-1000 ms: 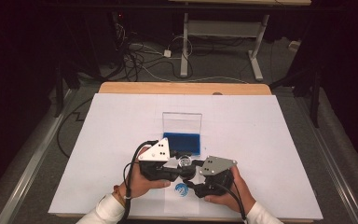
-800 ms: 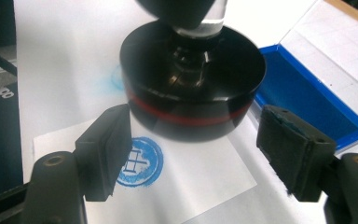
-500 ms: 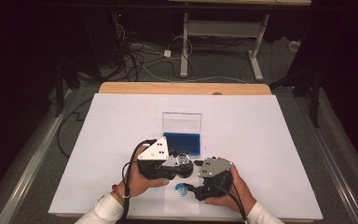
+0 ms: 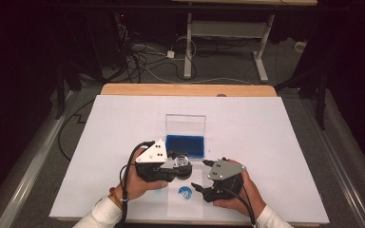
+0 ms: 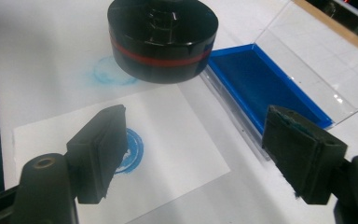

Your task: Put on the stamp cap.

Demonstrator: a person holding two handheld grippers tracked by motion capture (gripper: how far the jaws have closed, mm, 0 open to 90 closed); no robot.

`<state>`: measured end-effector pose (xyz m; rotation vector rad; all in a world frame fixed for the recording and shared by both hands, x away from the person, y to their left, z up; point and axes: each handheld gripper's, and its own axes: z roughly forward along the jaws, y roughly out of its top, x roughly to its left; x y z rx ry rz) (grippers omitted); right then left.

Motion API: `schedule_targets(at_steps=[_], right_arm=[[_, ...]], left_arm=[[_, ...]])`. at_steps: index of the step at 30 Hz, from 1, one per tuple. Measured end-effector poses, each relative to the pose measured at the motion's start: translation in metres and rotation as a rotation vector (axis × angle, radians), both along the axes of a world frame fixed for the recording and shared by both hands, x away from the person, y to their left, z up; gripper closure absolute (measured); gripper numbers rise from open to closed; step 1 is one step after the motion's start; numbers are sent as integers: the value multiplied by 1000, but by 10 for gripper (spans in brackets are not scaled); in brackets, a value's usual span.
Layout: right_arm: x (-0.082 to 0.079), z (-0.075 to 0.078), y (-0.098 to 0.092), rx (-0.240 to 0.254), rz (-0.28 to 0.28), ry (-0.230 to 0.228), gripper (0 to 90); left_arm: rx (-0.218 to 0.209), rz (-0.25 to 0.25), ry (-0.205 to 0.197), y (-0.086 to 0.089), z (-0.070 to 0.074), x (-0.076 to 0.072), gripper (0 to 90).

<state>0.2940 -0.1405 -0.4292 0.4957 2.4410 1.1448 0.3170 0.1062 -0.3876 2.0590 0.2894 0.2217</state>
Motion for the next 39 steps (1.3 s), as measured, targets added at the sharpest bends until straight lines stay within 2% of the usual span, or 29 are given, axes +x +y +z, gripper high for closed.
schedule_targets(at_steps=[7, 16, 20, 28, 39], right_arm=[[-3, 4, -7, 10, -14, -25, 232], [-4, 13, -24, 48, -48, -52, 238], [-6, 17, -29, 63, -56, -81, 239], [-6, 21, -38, 71, -84, -90, 244], [-8, 21, -60, 79, -150, -106, 251]], left_arm=[[30, 5, -16, 2, 1, 0, 541], [54, 19, -26, 4, 0, 0, 541], [65, 30, -31, 7, -1, 0, 541], [86, 45, -45, 9, -2, 1, 541], [70, 74, -46, 17, 0, 5, 541]])
